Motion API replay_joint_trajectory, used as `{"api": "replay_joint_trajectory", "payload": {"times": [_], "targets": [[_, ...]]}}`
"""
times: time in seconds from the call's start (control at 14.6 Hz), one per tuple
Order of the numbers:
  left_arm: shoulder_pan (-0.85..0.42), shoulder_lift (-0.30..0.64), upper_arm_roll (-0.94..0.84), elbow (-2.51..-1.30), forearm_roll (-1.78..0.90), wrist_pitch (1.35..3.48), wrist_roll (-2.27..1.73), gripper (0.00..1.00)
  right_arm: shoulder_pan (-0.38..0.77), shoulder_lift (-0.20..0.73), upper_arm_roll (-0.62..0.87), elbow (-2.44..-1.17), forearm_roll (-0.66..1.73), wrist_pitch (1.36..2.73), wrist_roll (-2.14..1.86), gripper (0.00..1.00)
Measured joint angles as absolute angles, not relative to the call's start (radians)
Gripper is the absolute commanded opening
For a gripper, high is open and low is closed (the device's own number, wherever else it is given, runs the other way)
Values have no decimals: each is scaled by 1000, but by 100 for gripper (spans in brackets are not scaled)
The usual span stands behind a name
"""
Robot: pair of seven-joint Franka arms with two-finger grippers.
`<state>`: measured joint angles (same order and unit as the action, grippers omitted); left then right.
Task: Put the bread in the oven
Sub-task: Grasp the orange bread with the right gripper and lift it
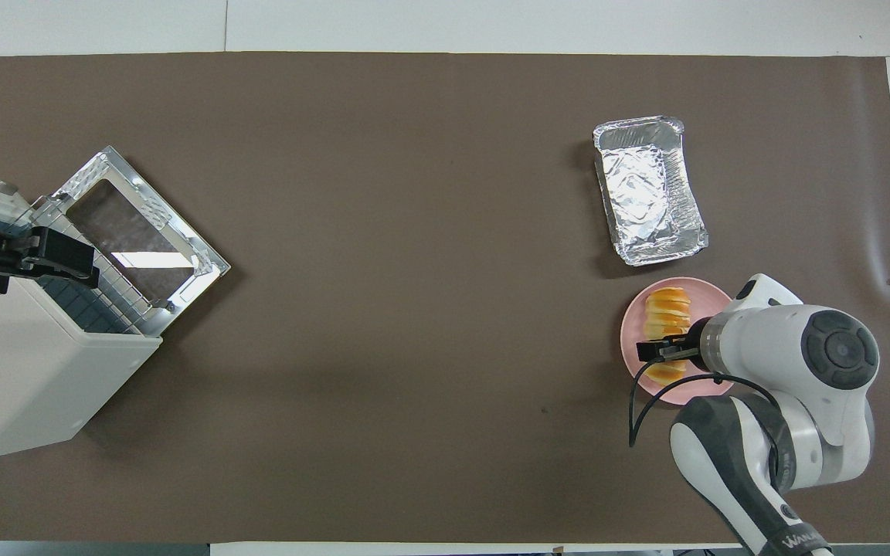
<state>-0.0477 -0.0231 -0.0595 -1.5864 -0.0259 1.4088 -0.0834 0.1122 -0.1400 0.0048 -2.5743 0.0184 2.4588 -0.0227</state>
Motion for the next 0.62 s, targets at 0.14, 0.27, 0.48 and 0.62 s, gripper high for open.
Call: {"api": "replay_joint_trajectory", "payload": {"times": [0.14,0.27,0.48,0.62], "targets": [[-48,-23,-60,-1586,-26,1409,-83,100,112,-127,5,-2585,18,2481,-23,100],[-48,-23,-60,-1586,-26,1409,-83,100,112,-120,5,-2588,18,2485,-23,99],[-48,-23,-60,-1586,-26,1409,-83,100,112,-120,5,-2589,18,2488,-23,0],[-48,-23,-60,-1586,-26,1409,-83,100,112,-120,5,-2589,19,2493,-22,0]]}}
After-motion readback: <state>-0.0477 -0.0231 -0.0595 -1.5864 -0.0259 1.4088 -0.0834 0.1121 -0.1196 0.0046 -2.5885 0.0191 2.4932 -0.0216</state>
